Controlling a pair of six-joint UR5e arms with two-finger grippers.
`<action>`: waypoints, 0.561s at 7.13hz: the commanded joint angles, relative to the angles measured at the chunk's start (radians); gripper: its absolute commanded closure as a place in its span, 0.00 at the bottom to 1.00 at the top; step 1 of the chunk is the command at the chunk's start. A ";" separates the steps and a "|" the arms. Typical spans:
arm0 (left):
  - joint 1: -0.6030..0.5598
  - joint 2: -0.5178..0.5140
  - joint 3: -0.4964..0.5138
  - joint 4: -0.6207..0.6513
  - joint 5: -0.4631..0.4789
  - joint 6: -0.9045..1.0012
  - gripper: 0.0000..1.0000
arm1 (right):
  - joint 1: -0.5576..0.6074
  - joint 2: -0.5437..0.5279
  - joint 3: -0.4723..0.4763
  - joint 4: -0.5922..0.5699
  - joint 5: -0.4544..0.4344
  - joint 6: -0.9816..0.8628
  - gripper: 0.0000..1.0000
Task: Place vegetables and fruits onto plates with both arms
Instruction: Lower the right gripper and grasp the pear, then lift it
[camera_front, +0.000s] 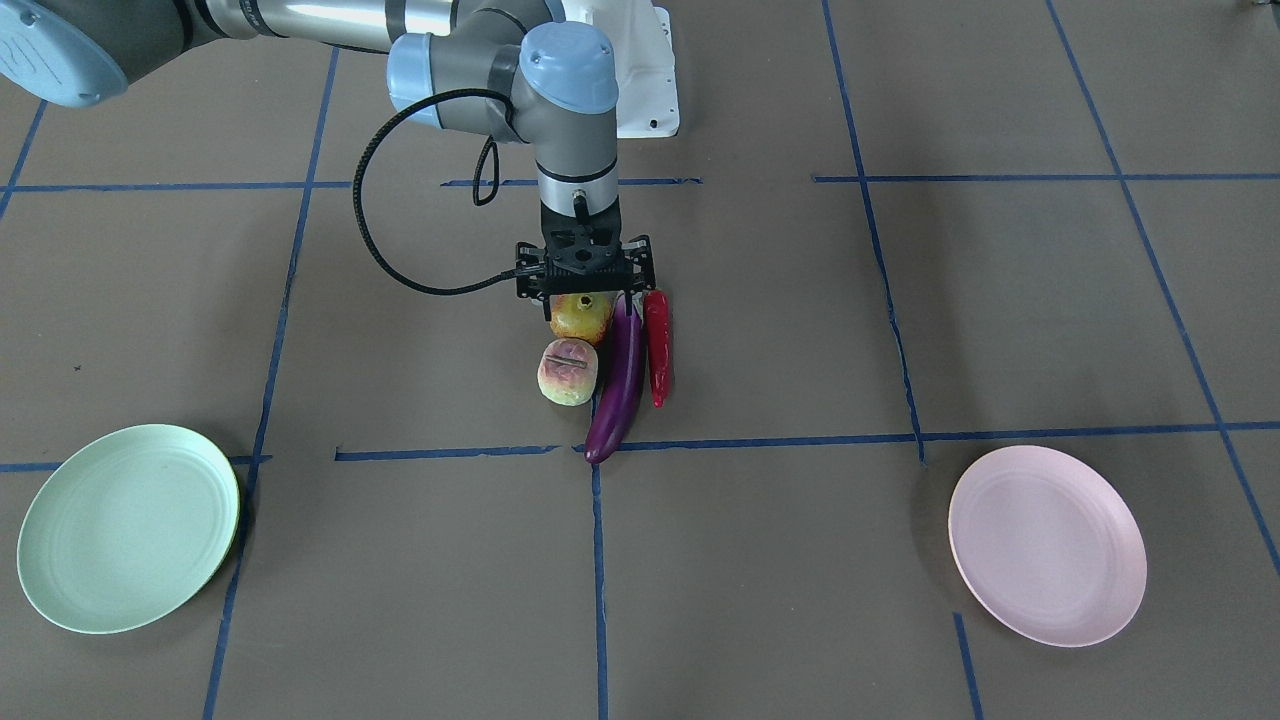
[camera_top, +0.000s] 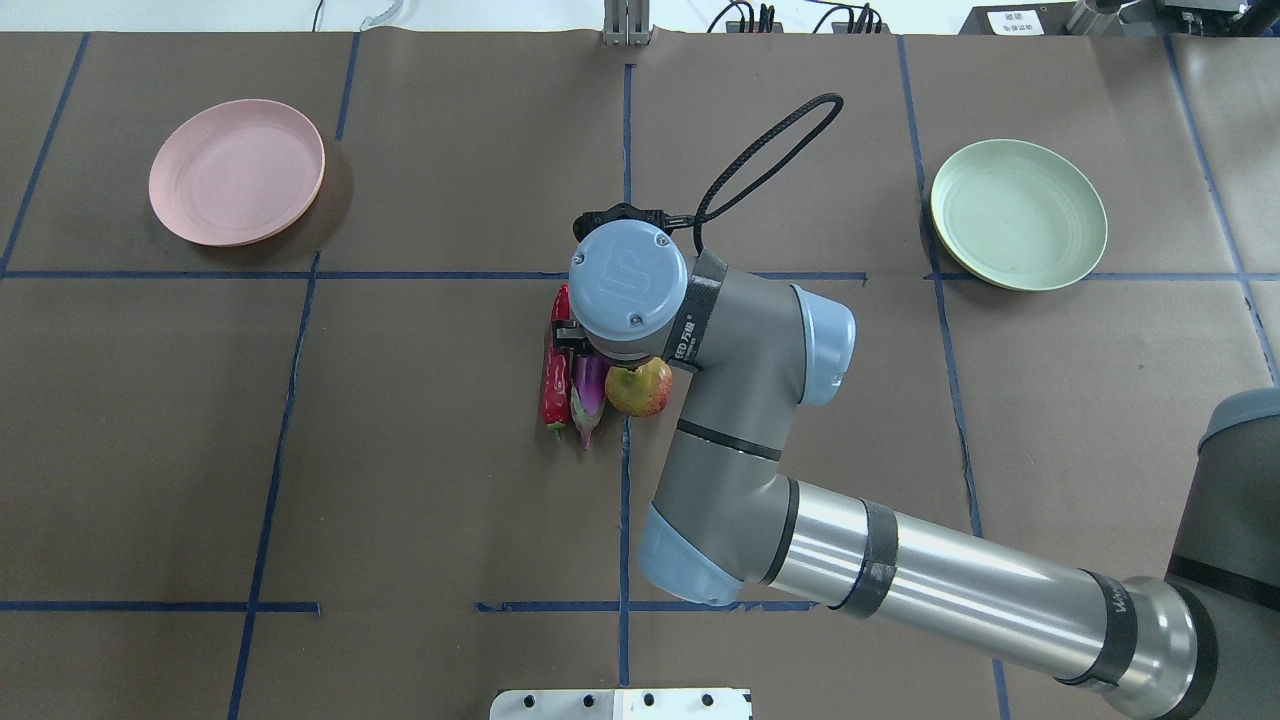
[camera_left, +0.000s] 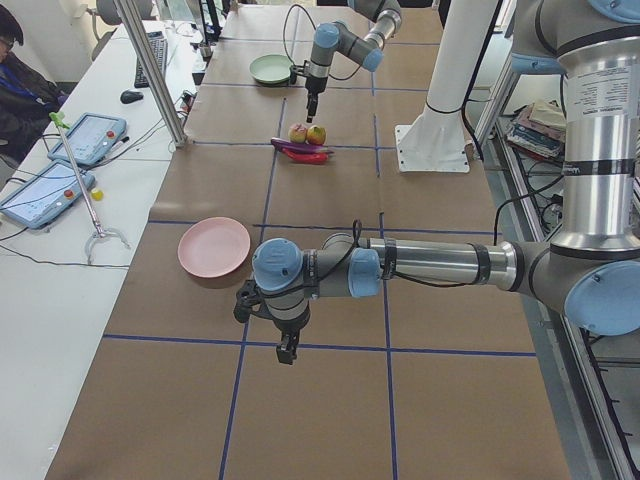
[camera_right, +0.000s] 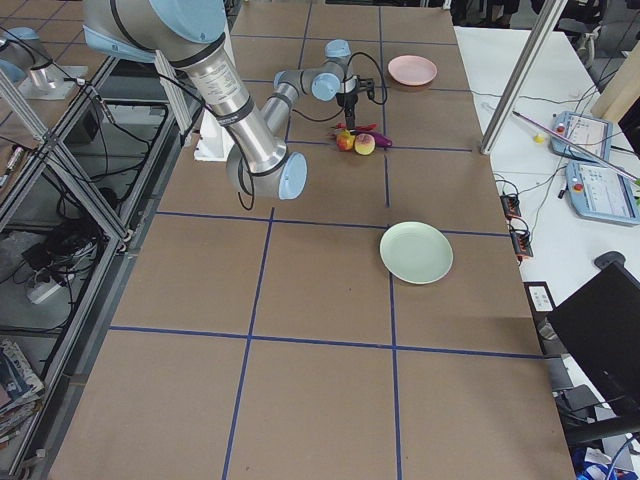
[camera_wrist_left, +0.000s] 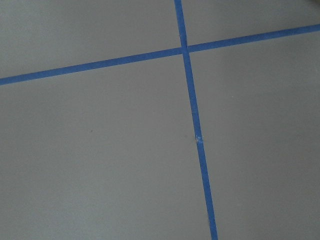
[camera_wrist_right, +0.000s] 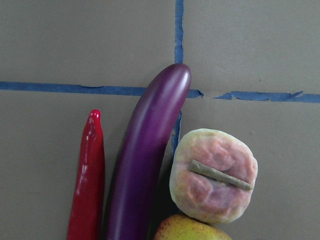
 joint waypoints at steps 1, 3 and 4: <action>0.018 0.000 0.001 0.000 0.000 0.000 0.00 | -0.025 0.004 -0.046 -0.008 -0.032 -0.003 0.00; 0.028 0.000 0.002 0.000 0.000 0.000 0.00 | -0.037 0.001 -0.059 -0.037 -0.040 -0.015 0.00; 0.028 0.000 0.002 0.000 0.000 0.000 0.00 | -0.039 0.001 -0.059 -0.039 -0.040 -0.015 0.07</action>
